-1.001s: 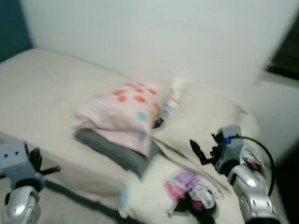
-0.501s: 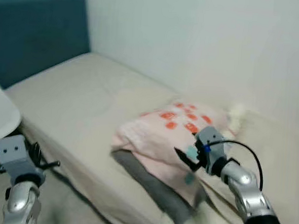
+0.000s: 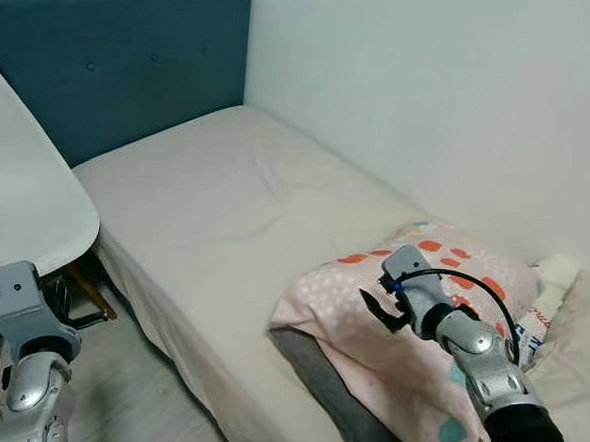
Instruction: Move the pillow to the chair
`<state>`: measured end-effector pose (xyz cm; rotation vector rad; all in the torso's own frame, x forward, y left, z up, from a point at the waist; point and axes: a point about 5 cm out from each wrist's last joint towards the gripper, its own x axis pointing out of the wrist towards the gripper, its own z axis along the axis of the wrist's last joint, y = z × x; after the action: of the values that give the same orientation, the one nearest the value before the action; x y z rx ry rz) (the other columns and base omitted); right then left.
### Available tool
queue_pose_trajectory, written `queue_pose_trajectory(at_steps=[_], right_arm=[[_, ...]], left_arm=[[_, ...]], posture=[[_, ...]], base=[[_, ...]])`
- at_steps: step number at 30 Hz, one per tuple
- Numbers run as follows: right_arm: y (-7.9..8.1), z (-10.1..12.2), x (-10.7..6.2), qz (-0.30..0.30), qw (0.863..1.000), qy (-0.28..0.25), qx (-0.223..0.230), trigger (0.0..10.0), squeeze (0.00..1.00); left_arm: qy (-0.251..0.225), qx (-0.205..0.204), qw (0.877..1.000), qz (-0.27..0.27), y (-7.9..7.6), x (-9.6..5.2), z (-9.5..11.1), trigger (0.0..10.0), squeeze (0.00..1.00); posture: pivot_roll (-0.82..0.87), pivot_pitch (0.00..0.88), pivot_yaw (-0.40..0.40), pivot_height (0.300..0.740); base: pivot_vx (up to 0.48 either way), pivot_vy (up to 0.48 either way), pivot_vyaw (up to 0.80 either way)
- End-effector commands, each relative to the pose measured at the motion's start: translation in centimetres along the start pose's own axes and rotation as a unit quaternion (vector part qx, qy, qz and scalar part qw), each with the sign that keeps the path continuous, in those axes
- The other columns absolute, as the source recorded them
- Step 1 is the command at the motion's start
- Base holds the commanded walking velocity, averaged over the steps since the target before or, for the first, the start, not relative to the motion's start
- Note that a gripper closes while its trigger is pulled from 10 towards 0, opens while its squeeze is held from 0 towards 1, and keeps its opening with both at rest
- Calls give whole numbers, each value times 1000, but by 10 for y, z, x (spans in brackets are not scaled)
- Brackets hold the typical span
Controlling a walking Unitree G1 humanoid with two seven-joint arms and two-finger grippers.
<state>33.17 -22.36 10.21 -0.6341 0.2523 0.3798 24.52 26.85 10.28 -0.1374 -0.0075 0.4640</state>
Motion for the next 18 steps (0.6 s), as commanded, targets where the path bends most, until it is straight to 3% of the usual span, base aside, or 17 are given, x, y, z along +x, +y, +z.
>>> queue_pose_trajectory(at_steps=[1,2,3,6,18], right_arm=[[-2,-16,-2,-6,998,52,-20,10000,0],[-2,-31,-4,-4,994,99,-40,10000,0],[-2,-31,-4,-4,994,99,-40,10000,0],[4,-66,-13,16,974,188,-129,10000,0],[9,-76,-15,32,956,217,-197,10000,0]], left_arm=[[4,-3,1000,-15,-6,0,1,10000,0],[2,-3,1000,-25,-8,0,2,10000,0],[2,-3,1000,-25,-8,0,2,10000,0],[-4,-3,999,-50,-13,1,10,10000,0],[-26,11,998,-65,-5,-1,35,10000,0]], posture=[[-80,0,-113,740],[-79,0,-111,740],[-79,0,-111,740],[-65,0,-104,740],[-41,23,-96,735]], base=[[0,0,0],[0,0,0],[0,0,0],[0,0,0],[0,0,0]])
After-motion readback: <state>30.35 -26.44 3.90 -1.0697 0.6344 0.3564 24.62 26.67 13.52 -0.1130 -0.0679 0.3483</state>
